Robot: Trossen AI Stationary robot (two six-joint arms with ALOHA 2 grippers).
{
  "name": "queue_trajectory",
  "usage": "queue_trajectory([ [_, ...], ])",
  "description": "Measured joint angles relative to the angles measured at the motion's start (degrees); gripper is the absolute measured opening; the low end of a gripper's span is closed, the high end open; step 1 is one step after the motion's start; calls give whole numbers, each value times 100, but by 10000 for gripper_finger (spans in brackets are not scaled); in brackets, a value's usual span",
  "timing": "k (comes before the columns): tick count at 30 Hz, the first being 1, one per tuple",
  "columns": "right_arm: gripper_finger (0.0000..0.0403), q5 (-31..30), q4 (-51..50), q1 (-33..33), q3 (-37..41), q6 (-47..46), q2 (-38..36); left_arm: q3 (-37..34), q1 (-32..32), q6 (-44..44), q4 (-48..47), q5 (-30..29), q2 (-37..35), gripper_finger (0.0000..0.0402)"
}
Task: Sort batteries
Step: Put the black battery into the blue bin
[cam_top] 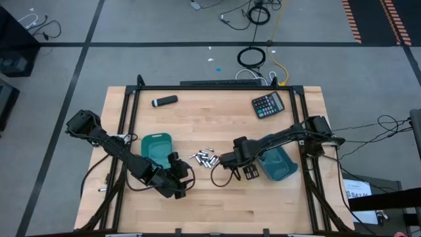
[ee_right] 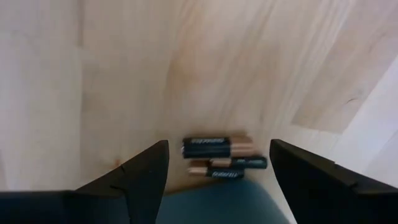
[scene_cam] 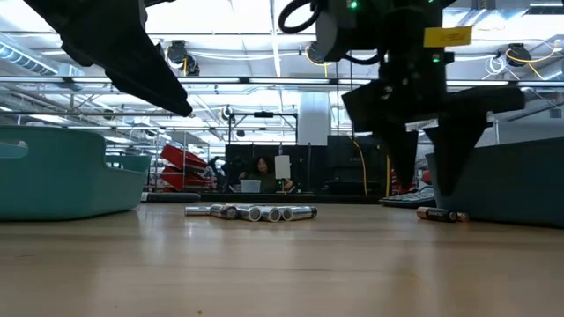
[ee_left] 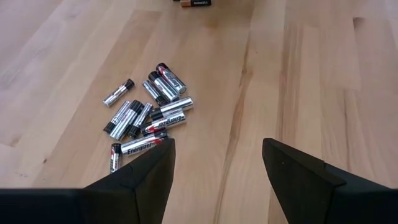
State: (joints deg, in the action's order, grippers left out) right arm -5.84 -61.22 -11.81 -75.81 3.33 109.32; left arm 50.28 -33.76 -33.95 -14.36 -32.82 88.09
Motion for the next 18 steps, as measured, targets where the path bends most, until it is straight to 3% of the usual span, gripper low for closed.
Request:
queue_trajectory([
  [18, 250, 33, 456, 131, 612, -26, -4, 0, -39, 17, -32, 15, 0, 253],
])
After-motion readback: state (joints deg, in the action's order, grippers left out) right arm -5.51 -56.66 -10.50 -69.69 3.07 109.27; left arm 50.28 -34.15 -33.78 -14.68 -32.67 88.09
